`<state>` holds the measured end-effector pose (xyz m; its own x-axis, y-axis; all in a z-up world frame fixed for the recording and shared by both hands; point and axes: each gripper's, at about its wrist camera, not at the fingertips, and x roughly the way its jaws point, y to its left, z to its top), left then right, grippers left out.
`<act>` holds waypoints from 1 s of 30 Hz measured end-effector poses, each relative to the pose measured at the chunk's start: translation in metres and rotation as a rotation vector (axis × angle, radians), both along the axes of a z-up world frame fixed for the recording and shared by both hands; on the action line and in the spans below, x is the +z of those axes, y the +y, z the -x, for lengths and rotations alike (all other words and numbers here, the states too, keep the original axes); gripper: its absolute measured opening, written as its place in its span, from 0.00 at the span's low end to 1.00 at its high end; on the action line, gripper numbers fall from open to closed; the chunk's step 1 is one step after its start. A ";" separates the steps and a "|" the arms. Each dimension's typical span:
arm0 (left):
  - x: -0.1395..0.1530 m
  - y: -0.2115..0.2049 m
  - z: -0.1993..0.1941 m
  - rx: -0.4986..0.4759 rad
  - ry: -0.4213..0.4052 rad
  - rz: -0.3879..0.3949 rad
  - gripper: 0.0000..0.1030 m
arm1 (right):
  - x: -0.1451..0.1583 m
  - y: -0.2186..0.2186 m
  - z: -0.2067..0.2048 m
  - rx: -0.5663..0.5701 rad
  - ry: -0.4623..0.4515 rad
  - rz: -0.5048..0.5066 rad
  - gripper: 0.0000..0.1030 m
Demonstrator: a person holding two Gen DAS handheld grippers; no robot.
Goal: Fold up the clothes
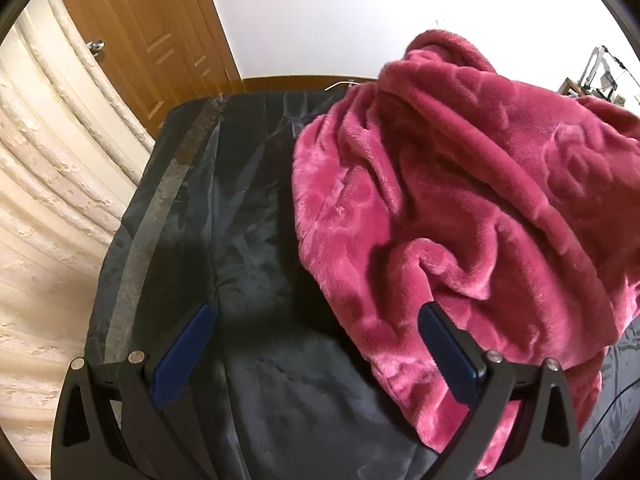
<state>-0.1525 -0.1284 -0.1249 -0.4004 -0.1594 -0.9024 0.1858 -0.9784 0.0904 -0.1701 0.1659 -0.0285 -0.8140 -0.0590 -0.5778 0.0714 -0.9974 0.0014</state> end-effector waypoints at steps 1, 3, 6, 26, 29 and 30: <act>0.002 0.001 -0.002 0.000 0.004 -0.001 0.99 | 0.006 0.001 -0.012 0.004 0.017 0.007 0.14; 0.006 0.004 -0.006 -0.001 0.012 -0.004 0.99 | 0.019 0.001 -0.039 0.014 0.055 0.015 0.14; 0.013 0.010 -0.012 -0.006 0.024 -0.009 0.99 | 0.036 0.002 -0.076 0.026 0.098 0.024 0.14; 0.036 0.068 -0.013 -0.102 0.052 -0.043 0.99 | -0.007 0.093 -0.200 -0.200 -0.111 0.090 0.27; 0.036 0.059 -0.002 -0.093 0.059 -0.045 0.99 | -0.003 0.096 -0.177 -0.194 -0.099 0.133 0.77; 0.035 0.054 0.002 -0.087 0.060 -0.038 0.99 | -0.002 0.097 -0.169 -0.190 -0.089 0.145 0.78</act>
<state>-0.1548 -0.0741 -0.0896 -0.4651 -0.0878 -0.8809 0.1035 -0.9936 0.0444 -0.0007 0.2627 -0.0306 -0.7645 0.0025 -0.6446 -0.1242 -0.9818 0.1435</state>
